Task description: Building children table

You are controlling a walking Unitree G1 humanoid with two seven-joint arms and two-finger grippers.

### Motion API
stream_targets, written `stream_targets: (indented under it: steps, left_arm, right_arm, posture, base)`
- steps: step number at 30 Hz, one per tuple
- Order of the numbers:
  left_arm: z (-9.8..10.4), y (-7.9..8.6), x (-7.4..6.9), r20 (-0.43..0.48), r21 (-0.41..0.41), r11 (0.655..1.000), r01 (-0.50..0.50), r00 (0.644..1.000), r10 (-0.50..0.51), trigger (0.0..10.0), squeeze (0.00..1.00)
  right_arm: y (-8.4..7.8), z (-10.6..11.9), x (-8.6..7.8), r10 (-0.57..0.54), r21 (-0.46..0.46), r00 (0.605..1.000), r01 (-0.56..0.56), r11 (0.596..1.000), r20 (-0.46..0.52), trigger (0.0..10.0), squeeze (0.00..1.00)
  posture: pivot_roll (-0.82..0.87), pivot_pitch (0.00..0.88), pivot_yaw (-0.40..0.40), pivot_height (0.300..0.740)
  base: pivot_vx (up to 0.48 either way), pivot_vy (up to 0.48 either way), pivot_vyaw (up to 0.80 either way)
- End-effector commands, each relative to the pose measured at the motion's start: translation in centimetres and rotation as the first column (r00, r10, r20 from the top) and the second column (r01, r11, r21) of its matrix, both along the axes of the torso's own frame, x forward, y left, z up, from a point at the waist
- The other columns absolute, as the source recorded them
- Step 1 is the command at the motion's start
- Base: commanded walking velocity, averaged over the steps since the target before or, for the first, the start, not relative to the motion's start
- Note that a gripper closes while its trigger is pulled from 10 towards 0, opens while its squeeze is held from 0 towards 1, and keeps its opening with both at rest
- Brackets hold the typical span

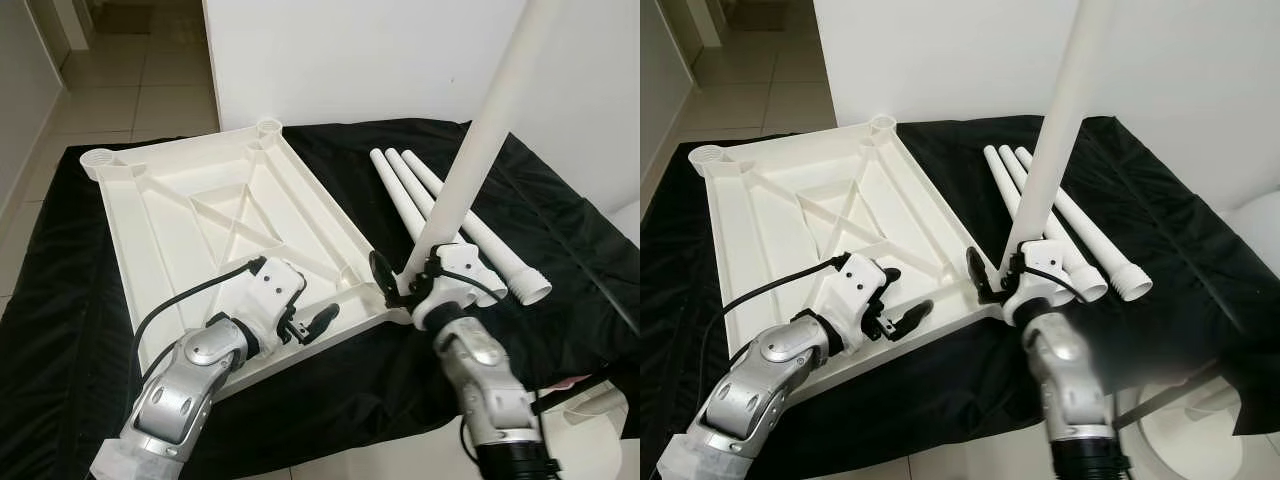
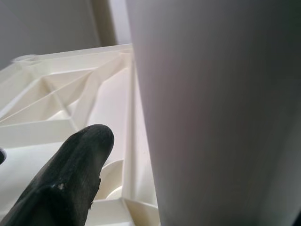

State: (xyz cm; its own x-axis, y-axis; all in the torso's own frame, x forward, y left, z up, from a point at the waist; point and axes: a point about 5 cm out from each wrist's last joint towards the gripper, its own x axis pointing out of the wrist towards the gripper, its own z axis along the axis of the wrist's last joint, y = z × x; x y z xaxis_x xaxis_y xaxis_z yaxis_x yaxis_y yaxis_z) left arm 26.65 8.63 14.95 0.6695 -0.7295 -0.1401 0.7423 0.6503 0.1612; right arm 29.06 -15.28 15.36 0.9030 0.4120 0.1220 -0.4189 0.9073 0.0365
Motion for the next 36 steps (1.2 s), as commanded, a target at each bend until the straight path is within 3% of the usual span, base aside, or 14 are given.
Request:
stream_targets:
  steps: [1,5,12,13,14,16,17,18,23,27,28,29,34,36]
  left_arm:
    - [-0.1,0.1,0.0,0.000,0.011,1.000,-0.006,1.000,0.006,10.0,0.00]
    - [0.0,0.0,0.0,0.002,0.011,1.000,0.002,1.000,-0.002,10.0,0.00]
    - [0.1,0.0,0.1,0.005,0.014,1.000,0.008,1.000,-0.009,10.0,0.00]
    - [0.1,0.0,0.2,0.003,0.014,1.000,0.017,1.000,-0.017,10.0,0.00]
    - [0.1,0.0,0.1,0.001,0.014,1.000,0.024,1.000,-0.024,10.0,0.00]
    - [0.1,0.0,0.1,0.001,0.014,1.000,0.024,1.000,-0.024,10.0,0.00]
    - [0.1,0.0,0.1,-0.002,0.014,0.999,0.031,1.000,-0.031,10.0,0.00]
    - [0.1,0.0,0.0,-0.007,0.015,0.999,0.039,0.999,-0.039,10.0,0.00]
    - [0.1,0.1,-0.1,-0.007,0.022,0.999,0.045,0.999,-0.045,10.0,0.00]
    - [0.1,0.2,-0.1,-0.006,0.024,0.999,0.042,0.999,-0.042,10.0,0.00]
    - [0.1,0.2,-0.1,-0.004,0.026,0.999,0.041,0.999,-0.040,10.0,0.00]
    - [0.1,0.2,-0.1,-0.004,0.026,0.999,0.040,0.999,-0.040,10.0,0.00]
    - [0.1,0.2,-0.1,-0.004,0.026,0.999,0.041,0.999,-0.041,10.0,0.00]
    - [0.1,0.2,-0.1,-0.004,0.026,0.999,0.042,0.999,-0.042,10.0,0.00]
  right_arm:
    - [-0.2,-0.4,-0.1,0.107,-0.017,0.994,-0.107,0.994,-0.018,10.0,0.00]
    - [-2.1,-0.6,0.0,0.269,-0.114,0.962,-0.273,0.955,-0.045,10.0,0.00]
    - [-3.2,-0.2,0.9,0.327,-0.179,0.943,-0.332,0.926,-0.058,10.0,0.00]
    - [-3.4,-0.2,1.3,0.344,-0.204,0.936,-0.351,0.914,-0.069,9.1,0.00]
    - [-3.6,-0.2,1.7,0.352,-0.218,0.933,-0.361,0.907,-0.079,4.9,0.00]
    - [-3.6,-0.2,1.7,0.352,-0.218,0.933,-0.361,0.907,-0.079,4.9,0.00]
    - [-3.7,-0.2,1.9,0.357,-0.233,0.930,-0.367,0.900,-0.086,4.2,0.00]
    - [-3.8,-0.3,2.1,0.357,-0.248,0.930,-0.368,0.896,-0.088,0.0,0.00]
    - [-4.3,-0.5,2.4,0.358,-0.268,0.927,-0.375,0.888,-0.109,0.0,0.00]
    - [-4.7,-0.7,2.4,0.364,-0.259,0.923,-0.384,0.886,-0.125,0.0,0.00]
    - [-4.9,-1.0,2.3,0.366,-0.247,0.921,-0.389,0.887,-0.137,0.9,0.00]
    - [-5.0,-1.1,2.3,0.351,-0.231,0.925,-0.376,0.897,-0.142,10.0,0.00]
    - [-5.0,-1.3,2.4,0.325,-0.201,0.936,-0.347,0.916,-0.137,10.0,0.00]
    - [-4.6,-1.0,2.6,0.270,-0.128,0.956,-0.284,0.950,-0.115,10.0,0.00]
  posture:
    - [-0.04,0.045,-0.029,0.740]
    - [-0.04,0.045,-0.023,0.740]
    - [-0.04,0.036,-0.023,0.740]
    - [-0.03,0.027,-0.023,0.740]
    - [-0.03,0.027,-0.023,0.740]
    - [-0.03,0.027,-0.023,0.740]
    - [-0.03,0.027,-0.023,0.740]
    - [-0.03,0.027,-0.023,0.740]
    - [-0.02,0.028,-0.028,0.740]
    - [-0.02,0.029,-0.029,0.740]
    - [-0.02,0.030,-0.028,0.740]
    - [-0.02,0.032,-0.029,0.740]
    - [-0.02,0.033,-0.028,0.740]
    - [-0.02,0.037,-0.031,0.740]
  base:
    - [0.000,0.000,0.00]
    - [0.000,0.000,0.00]
    - [0.000,0.000,0.00]
    - [0.000,0.000,0.00]
    - [0.000,0.000,0.00]
    - [0.000,0.000,0.00]
    - [0.000,0.000,0.00]
    - [0.000,0.000,0.00]
    - [0.000,0.000,0.00]
    - [0.000,0.000,0.00]
    - [0.000,0.000,0.00]
    - [0.000,0.000,0.00]
    - [0.000,0.000,0.00]
    - [0.000,0.000,0.00]
